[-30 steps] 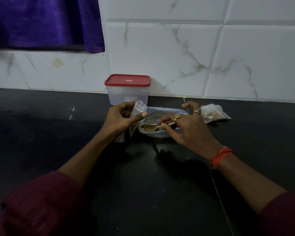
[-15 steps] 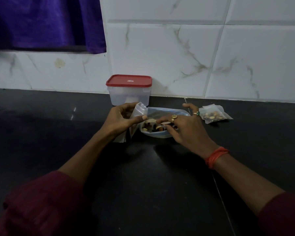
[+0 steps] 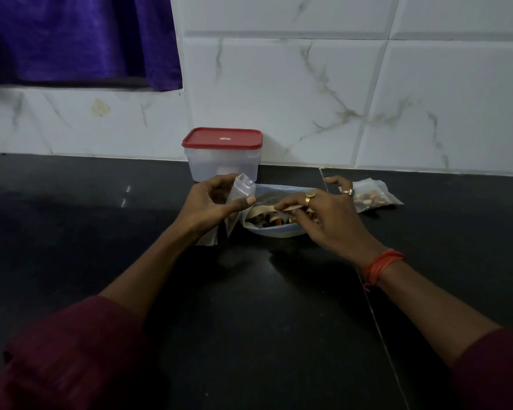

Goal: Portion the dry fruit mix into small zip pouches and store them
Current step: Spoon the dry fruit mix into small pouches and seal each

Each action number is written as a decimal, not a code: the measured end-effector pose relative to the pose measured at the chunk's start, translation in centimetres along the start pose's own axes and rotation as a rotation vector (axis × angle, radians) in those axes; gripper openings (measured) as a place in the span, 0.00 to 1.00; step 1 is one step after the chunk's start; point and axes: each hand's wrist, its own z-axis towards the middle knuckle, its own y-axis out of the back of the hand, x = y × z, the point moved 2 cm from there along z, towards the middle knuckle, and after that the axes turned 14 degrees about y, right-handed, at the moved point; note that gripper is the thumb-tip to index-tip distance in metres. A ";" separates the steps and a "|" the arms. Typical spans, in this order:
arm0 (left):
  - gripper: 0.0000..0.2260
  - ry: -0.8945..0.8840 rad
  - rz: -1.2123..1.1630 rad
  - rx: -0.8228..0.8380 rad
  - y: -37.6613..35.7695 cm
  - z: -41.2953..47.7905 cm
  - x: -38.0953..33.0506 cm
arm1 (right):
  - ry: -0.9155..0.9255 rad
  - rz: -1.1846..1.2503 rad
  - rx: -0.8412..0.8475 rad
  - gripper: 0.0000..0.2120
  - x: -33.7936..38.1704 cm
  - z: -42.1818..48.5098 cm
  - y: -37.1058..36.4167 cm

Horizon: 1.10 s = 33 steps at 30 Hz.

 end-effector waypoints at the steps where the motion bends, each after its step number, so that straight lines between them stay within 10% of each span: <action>1: 0.26 0.000 0.007 -0.003 0.1 0.1 0.1 | 0.010 0.026 0.012 0.14 0.2 0.0 -0.2; 33: 0.25 -0.004 0.023 0.043 0.3 0.1 0.0 | -0.068 -0.065 0.053 0.16 0.1 -0.1 0.3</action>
